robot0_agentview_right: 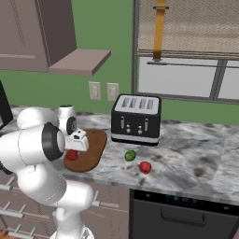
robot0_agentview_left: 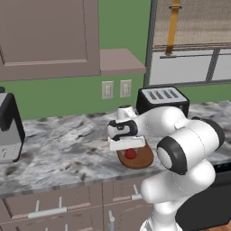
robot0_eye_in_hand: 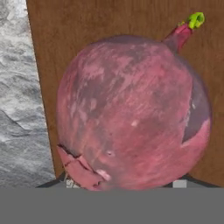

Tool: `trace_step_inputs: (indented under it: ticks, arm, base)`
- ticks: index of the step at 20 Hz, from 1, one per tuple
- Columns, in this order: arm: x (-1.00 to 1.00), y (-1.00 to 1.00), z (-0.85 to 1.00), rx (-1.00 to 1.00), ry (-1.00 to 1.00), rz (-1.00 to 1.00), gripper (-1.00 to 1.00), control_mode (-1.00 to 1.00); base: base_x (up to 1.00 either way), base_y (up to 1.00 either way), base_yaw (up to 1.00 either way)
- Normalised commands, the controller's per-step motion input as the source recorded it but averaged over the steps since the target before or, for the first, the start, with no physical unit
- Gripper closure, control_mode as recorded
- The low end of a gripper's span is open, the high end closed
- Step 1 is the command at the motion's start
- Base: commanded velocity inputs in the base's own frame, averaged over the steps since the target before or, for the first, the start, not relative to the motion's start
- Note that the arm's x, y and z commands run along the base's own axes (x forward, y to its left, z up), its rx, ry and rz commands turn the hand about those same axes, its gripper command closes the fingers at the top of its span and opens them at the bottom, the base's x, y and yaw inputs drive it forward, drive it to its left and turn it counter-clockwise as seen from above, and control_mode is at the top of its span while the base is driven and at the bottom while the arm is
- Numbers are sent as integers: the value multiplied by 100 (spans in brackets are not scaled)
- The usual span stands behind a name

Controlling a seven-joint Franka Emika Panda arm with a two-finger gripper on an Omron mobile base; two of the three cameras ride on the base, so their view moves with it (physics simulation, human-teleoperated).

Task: Place the avocado, onion, tomato, and bell pepper on the cutting board.

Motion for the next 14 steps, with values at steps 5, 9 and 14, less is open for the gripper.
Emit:
trace_step_inputs:
  ticks: [5, 9, 14]
  arm:
    - [0, -13, 1, 0, -3, 0, -100, -100]
    - [0, -1, 13, 0, -8, 0, -100, -100]
    - [0, -1, 19, 0, -10, 0, -100, -100]
  base:
    - [0, 0, 0]
    - [0, 0, 0]
    - [0, 0, 0]
